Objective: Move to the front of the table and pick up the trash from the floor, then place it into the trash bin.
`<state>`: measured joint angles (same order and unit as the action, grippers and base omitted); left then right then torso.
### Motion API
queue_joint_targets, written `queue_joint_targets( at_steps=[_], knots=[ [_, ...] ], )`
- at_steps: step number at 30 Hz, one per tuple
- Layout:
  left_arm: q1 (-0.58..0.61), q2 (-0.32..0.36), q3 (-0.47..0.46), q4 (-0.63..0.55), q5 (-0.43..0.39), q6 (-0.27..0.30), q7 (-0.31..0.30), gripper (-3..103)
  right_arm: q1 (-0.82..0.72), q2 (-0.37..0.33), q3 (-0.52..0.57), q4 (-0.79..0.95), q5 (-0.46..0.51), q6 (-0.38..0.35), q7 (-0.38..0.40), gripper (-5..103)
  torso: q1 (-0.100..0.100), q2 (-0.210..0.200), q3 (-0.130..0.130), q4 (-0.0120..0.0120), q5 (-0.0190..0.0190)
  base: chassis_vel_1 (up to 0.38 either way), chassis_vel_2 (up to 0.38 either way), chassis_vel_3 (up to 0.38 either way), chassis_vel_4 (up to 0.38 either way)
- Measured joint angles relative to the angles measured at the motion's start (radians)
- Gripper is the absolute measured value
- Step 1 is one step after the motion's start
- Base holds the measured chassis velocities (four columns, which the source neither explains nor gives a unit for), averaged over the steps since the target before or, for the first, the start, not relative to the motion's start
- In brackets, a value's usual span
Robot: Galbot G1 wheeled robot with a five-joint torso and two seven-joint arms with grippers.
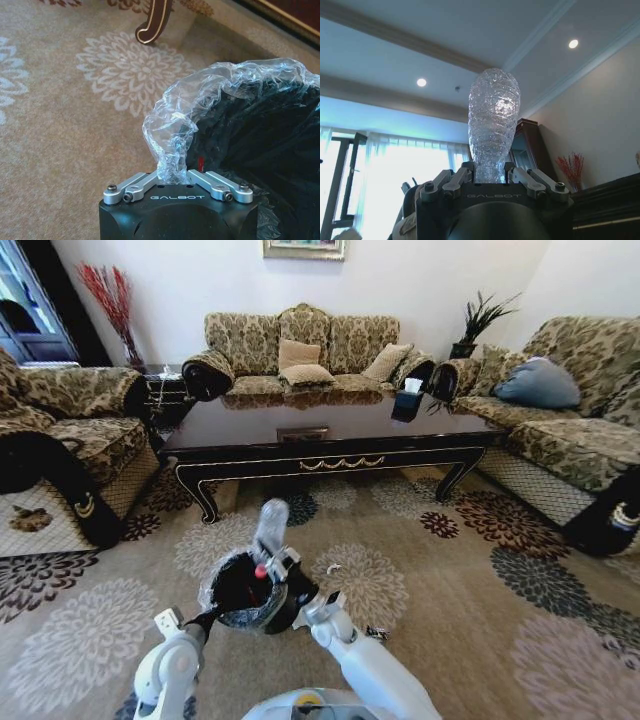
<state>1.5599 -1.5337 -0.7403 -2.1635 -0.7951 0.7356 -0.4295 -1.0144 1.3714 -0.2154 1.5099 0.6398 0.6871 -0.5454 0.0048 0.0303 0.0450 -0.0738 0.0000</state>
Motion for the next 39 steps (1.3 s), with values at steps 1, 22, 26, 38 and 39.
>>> queue_joint_targets(
  at_steps=[1,22,26,38,39],
  knots=[
    [0.002,-0.002,-0.002,-0.008,-0.003,0.000,0.000,2,0.003,0.006,-0.001,-0.018,-0.012,0.002,-0.001,26,0.000,0.000,0.000,0.0000,0.0000,0.000,0.000,0.000,0.000],
    [0.009,-0.008,-0.013,-0.041,-0.009,0.000,-0.001,2,-0.012,0.020,0.038,-0.065,-0.023,-0.009,0.013,77,0.000,0.000,0.000,0.0000,-0.0001,0.000,0.000,0.000,0.000],
    [0.010,-0.008,-0.015,-0.043,-0.009,0.000,-0.002,2,-0.016,0.018,0.054,-0.070,-0.023,-0.017,0.014,92,0.000,0.000,0.000,0.0000,0.0000,0.000,0.000,0.000,0.000],
    [0.024,0.051,-0.133,-0.066,-0.077,0.000,-0.007,2,-0.004,0.033,0.198,-0.081,0.028,-0.173,0.273,100,0.000,0.000,0.000,0.0000,-0.0001,0.000,0.000,0.000,0.000],
    [0.023,0.060,-0.158,-0.066,-0.093,0.000,-0.011,2,-0.002,0.032,0.216,-0.082,0.016,-0.200,0.334,100,0.000,0.000,0.000,0.0001,-0.0001,0.000,0.000,0.000,0.000]
  ],
)
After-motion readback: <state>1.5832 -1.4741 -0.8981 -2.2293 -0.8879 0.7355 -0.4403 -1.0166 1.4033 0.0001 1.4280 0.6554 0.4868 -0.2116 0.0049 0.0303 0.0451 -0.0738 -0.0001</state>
